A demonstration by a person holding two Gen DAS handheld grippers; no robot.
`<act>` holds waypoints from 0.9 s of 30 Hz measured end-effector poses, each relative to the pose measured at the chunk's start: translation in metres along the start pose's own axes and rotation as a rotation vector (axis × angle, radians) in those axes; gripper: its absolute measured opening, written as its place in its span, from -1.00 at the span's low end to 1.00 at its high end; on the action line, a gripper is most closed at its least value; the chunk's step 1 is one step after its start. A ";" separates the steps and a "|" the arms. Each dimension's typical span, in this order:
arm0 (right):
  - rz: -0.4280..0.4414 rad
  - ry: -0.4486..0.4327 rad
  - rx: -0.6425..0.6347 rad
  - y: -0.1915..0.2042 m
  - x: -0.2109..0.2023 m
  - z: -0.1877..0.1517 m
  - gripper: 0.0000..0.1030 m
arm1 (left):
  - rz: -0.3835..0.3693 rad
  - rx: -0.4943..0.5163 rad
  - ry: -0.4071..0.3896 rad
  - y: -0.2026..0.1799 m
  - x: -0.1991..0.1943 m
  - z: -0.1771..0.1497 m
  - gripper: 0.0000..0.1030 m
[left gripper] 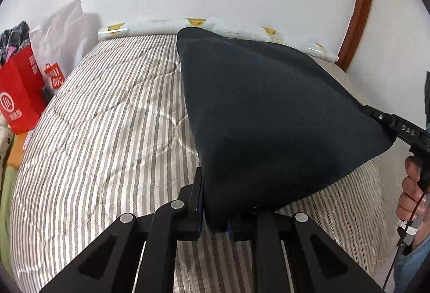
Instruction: Fold small clothes
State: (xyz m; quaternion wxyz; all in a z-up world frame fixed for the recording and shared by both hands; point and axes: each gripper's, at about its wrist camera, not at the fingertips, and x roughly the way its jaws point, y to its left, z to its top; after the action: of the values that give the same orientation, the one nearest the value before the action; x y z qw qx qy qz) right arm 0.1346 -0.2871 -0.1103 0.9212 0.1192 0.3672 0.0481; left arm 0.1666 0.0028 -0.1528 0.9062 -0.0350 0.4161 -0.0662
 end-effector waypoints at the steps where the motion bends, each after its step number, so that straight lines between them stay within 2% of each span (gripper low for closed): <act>1: 0.000 -0.004 0.000 0.002 -0.004 0.002 -0.64 | 0.002 -0.002 0.005 0.000 -0.002 0.000 -0.75; 4: 0.001 -0.021 -0.019 0.009 -0.012 0.007 -0.53 | 0.004 0.000 -0.007 0.000 -0.013 -0.006 -0.75; 10: -0.002 0.003 -0.050 0.019 -0.005 0.017 -0.51 | -0.010 0.002 -0.017 0.003 -0.035 -0.014 -0.74; 13: -0.002 0.012 -0.061 0.015 -0.010 0.016 -0.51 | -0.037 -0.023 -0.029 0.013 -0.052 -0.020 -0.67; 16: -0.045 0.007 -0.086 0.008 -0.018 0.014 -0.50 | -0.087 -0.069 -0.043 0.026 -0.072 -0.021 -0.63; 18: -0.049 0.005 -0.093 0.004 -0.021 0.016 -0.50 | -0.077 -0.063 -0.069 0.028 -0.078 -0.017 -0.37; 22: -0.020 0.022 -0.119 0.010 -0.012 0.027 -0.50 | -0.051 -0.032 -0.082 0.021 -0.064 0.002 -0.35; 27: 0.022 0.093 -0.135 0.018 0.017 0.035 -0.50 | -0.077 -0.021 -0.020 0.011 -0.029 0.017 -0.35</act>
State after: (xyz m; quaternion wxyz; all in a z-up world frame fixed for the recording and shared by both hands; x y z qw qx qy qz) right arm 0.1713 -0.2729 -0.0924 0.9086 0.0584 0.4041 0.0886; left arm 0.1620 0.0177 -0.1215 0.9067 -0.0610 0.4061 -0.0962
